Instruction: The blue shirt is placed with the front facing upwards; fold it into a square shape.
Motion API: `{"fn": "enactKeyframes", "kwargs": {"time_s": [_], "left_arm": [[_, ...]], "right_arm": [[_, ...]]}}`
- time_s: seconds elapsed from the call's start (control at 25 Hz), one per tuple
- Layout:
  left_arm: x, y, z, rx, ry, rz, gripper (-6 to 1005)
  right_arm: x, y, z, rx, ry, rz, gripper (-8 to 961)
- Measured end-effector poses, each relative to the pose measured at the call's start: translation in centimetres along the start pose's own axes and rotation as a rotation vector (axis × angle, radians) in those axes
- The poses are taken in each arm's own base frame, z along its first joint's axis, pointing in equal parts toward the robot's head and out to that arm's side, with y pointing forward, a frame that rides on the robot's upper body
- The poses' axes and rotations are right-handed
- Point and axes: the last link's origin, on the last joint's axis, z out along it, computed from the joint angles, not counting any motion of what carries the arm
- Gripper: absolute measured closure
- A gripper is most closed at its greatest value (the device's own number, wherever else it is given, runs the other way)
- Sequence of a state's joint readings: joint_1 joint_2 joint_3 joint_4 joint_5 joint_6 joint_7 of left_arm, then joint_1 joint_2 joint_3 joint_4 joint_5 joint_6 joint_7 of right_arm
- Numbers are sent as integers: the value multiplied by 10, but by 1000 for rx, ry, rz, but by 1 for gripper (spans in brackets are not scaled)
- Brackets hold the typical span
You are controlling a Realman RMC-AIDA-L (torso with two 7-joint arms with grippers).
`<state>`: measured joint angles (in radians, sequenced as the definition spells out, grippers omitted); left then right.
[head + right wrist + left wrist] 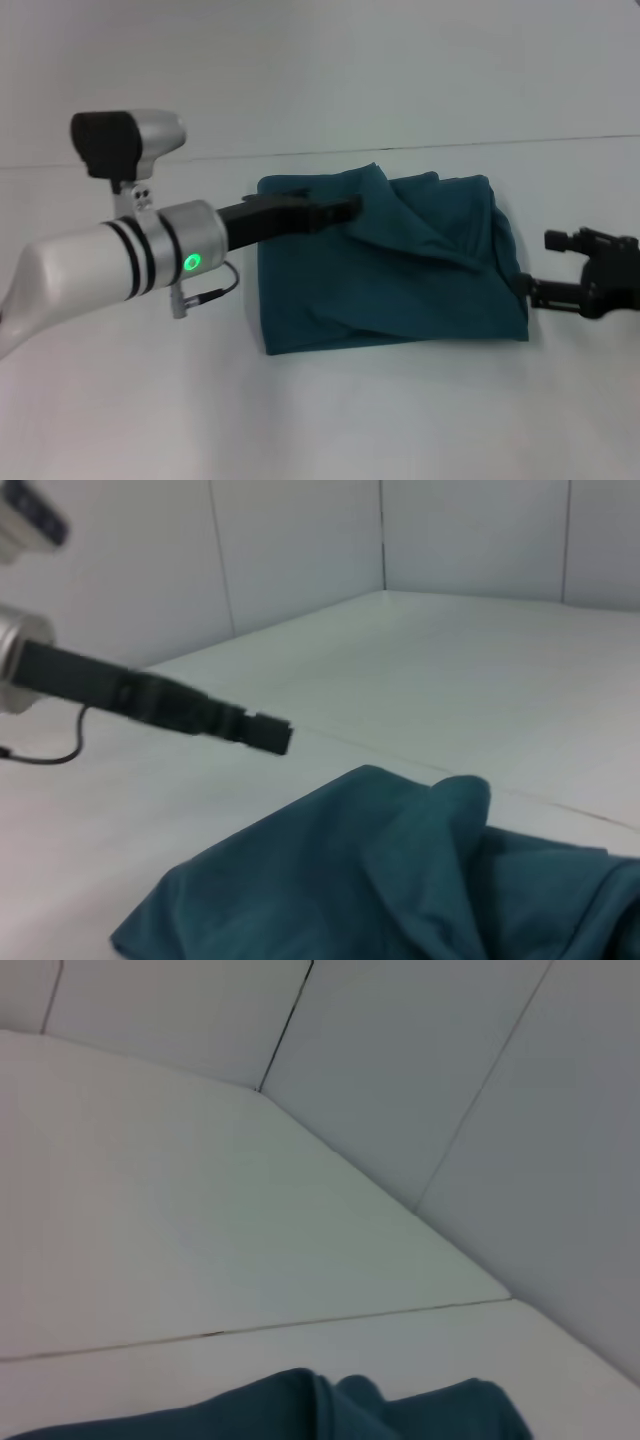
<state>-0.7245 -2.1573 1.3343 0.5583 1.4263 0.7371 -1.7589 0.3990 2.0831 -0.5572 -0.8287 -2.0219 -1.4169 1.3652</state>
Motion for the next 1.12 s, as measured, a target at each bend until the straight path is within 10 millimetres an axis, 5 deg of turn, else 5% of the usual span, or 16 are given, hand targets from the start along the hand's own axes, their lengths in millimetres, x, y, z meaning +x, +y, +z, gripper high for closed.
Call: {"fn": "enactKeyframes", "kwargs": {"time_s": [0.72, 1.12], "left_arm": [[-17, -27, -32, 35, -40, 59, 78], [-26, -29, -43, 17, -30, 57, 79]], "right_arm": [[-66, -12, 88, 54, 183, -137, 38], [-74, 3, 121, 65, 254, -195, 38]]}}
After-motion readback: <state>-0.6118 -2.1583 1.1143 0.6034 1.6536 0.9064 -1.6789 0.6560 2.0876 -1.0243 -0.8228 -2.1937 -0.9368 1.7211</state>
